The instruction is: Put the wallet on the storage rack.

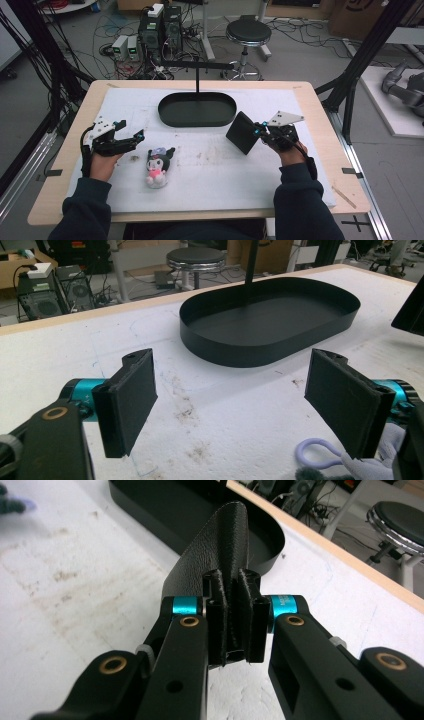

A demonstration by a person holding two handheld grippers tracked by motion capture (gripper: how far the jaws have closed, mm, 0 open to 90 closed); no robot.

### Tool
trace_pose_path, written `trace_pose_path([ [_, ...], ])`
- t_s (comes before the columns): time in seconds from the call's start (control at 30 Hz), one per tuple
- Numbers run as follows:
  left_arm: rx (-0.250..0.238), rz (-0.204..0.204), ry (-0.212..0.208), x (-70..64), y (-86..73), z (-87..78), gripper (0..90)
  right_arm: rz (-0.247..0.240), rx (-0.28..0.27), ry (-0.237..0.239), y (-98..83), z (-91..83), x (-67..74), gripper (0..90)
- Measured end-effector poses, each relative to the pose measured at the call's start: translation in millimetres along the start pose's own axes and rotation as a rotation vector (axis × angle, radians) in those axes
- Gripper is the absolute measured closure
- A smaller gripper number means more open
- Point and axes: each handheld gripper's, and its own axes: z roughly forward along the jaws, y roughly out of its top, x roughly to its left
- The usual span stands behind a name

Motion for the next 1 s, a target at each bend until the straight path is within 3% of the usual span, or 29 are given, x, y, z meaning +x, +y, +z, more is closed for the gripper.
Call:
trace_pose_path([
  [0.17,-0.003,0.002,-0.002,-0.6,0.2,0.1,20.3,0.065,-0.010,0.091,-0.1,5.5,-0.1,84.3],
  [0.37,-0.001,0.001,0.000,-0.3,0.0,0.2,20.3,0.095,-0.036,0.149,0.1,6.2,-0.3,84.5],
  [0.4,0.000,0.002,-0.002,-0.3,0.0,0.3,20.3,0.090,-0.041,0.187,1.6,7.2,2.7,84.4],
  [0.43,-0.001,0.002,-0.002,-0.3,0.0,0.4,20.3,0.090,-0.041,0.187,1.6,7.2,2.7,84.4],
  [0.5,0.000,0.002,0.000,-0.3,0.1,0.1,20.3,0.059,-0.038,0.233,5.5,9.2,10.4,84.4],
  [0.57,-0.002,0.000,0.000,-0.3,0.1,-0.2,20.3,0.045,-0.038,0.251,6.7,10.2,13.7,84.4],
  [0.63,-0.005,-0.001,0.002,-0.1,0.3,-0.6,20.3,-0.019,-0.033,0.263,8.0,10.8,23.8,84.1],
  [0.77,-0.006,-0.001,0.002,0.2,0.2,-0.4,20.3,-0.074,-0.055,0.267,5.7,10.8,31.4,82.1],
  [1.0,-0.004,-0.001,0.004,0.8,0.2,-0.7,20.3,-0.050,-0.103,0.269,1.1,9.3,29.1,74.0],
])
